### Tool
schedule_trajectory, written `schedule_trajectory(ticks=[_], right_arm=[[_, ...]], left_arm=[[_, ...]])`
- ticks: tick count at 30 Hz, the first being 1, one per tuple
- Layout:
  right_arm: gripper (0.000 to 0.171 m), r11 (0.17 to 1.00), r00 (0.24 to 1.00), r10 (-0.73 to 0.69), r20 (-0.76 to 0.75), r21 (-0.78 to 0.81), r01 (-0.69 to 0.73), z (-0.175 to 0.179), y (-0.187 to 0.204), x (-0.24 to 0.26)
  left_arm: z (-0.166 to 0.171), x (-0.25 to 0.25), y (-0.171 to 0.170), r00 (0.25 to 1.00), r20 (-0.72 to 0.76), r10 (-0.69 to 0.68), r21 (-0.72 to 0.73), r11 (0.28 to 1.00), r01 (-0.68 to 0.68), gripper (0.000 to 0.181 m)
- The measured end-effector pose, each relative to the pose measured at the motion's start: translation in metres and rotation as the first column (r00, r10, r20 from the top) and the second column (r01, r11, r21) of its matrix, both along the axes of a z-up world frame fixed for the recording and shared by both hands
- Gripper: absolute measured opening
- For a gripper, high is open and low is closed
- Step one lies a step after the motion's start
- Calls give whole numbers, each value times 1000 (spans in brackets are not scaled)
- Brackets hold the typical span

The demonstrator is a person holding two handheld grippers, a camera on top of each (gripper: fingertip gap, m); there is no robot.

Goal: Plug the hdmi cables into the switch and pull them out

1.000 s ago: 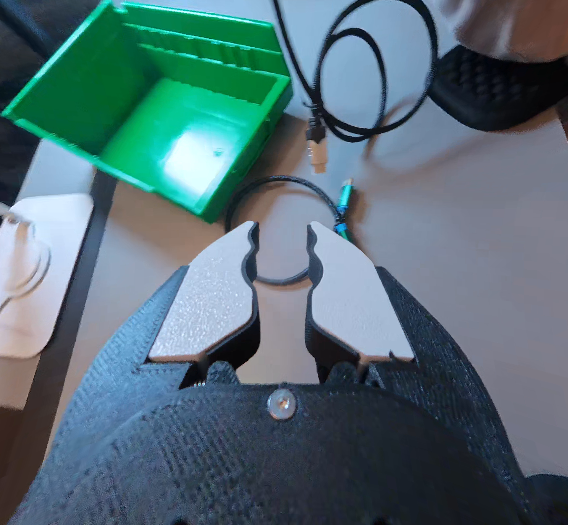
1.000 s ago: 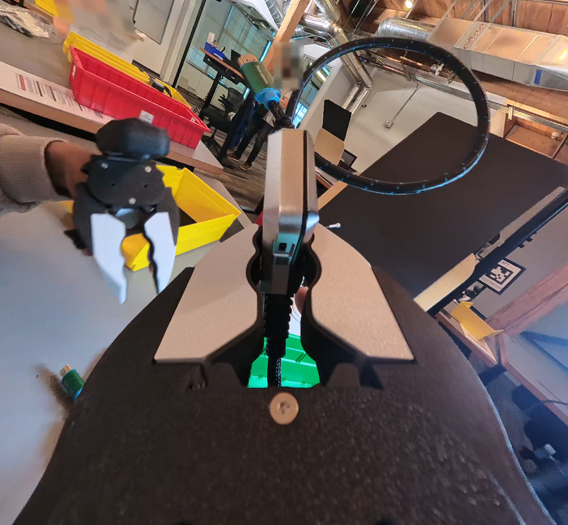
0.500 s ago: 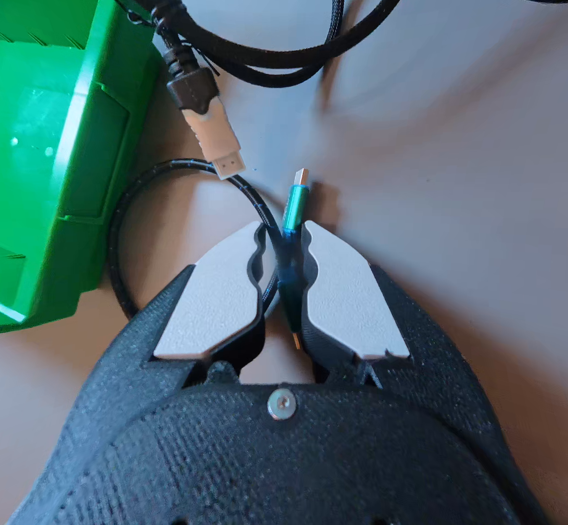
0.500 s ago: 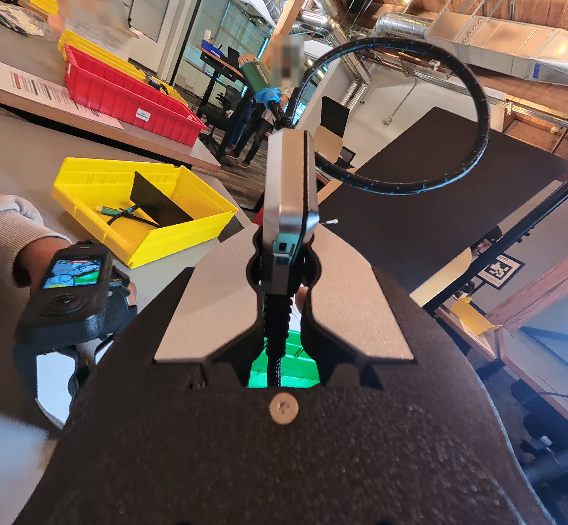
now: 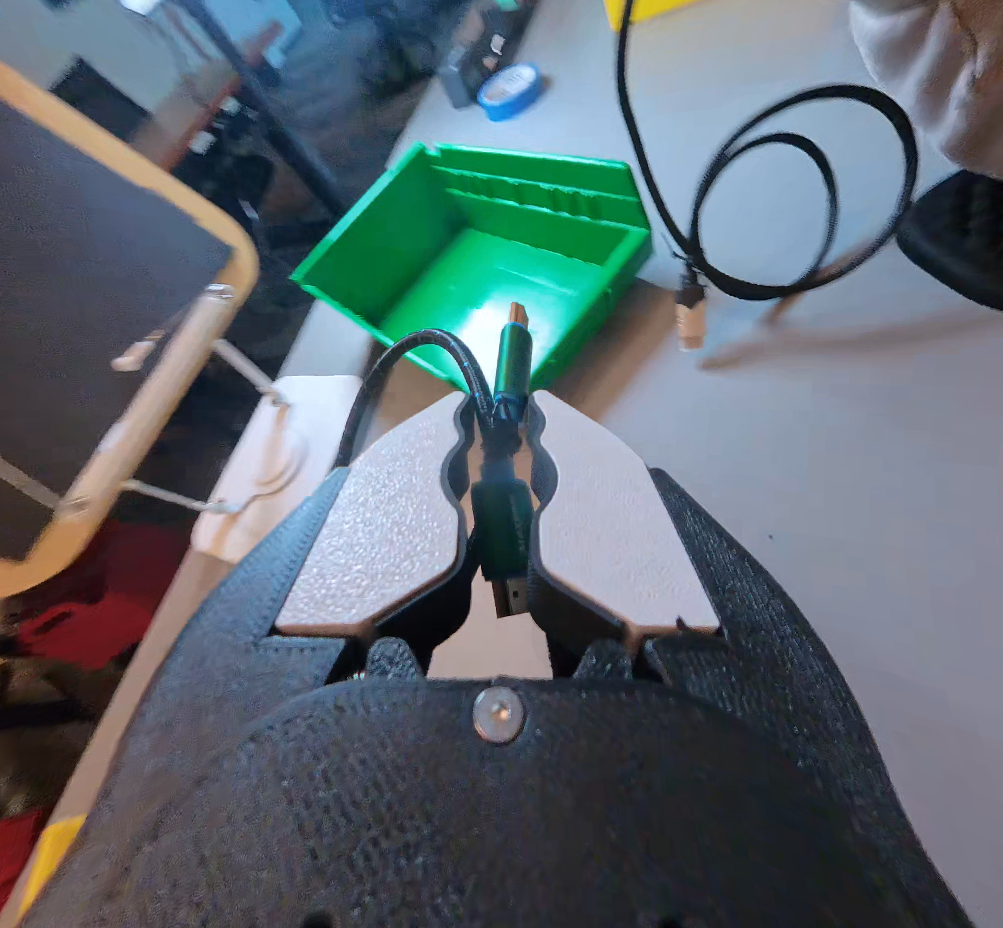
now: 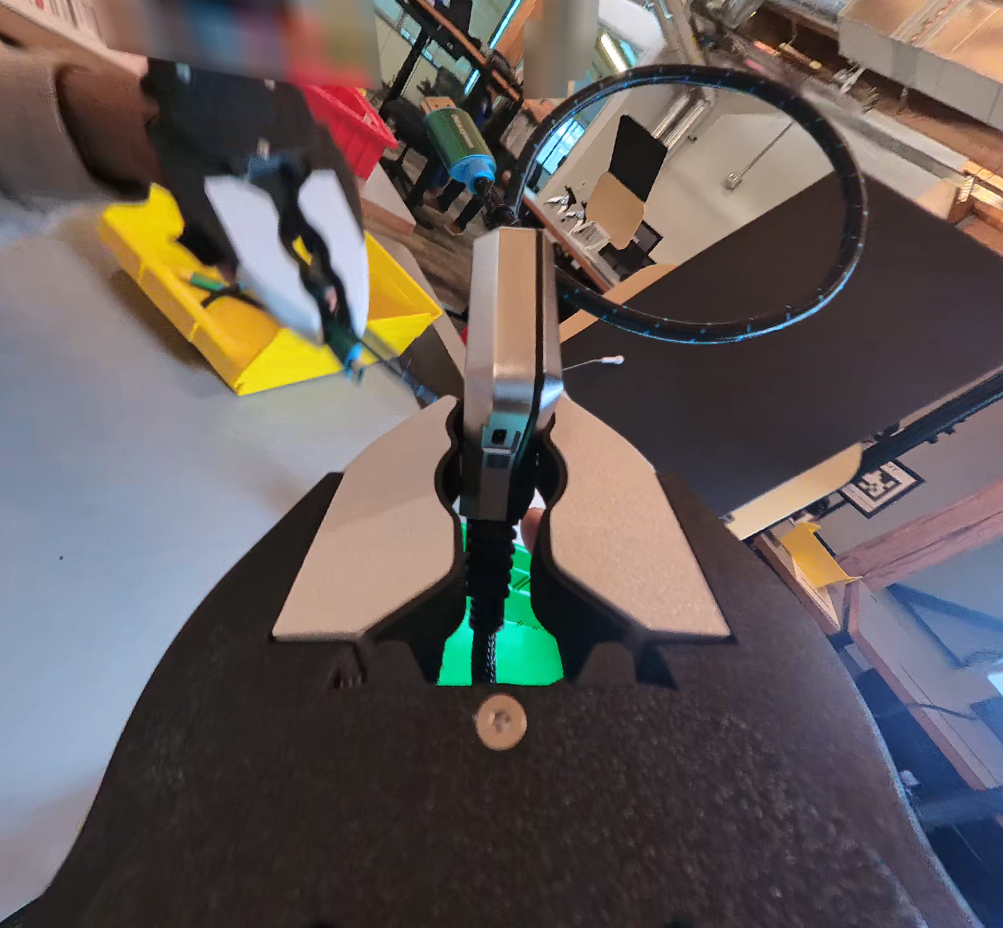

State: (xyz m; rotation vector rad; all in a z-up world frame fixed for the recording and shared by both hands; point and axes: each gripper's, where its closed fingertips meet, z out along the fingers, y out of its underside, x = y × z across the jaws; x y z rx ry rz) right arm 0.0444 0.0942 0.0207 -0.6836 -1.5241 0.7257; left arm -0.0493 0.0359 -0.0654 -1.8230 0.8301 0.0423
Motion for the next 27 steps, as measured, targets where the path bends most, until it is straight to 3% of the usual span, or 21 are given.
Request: schedule_trajectory(ticks=[5,9,16,27], right_arm=[[24,994,992,-32,120,110,19,-36,-6,-24],[24,973,972,-78,221,228,27,-70,-9,-43],[24,934,939,-124,321,357,1,-114,-17,-64],[23,946,934,-34,355,313,-84,-130,-30,-68]], left_arm=[[58,-46,-35,978,-101,185,166,972,-167,18],[76,-53,-57,959,-161,233,204,959,-198,18],[33,-6,-34,933,-337,123,87,991,-100,18],[-8,8,-28,899,-436,32,-57,996,-63,18]])
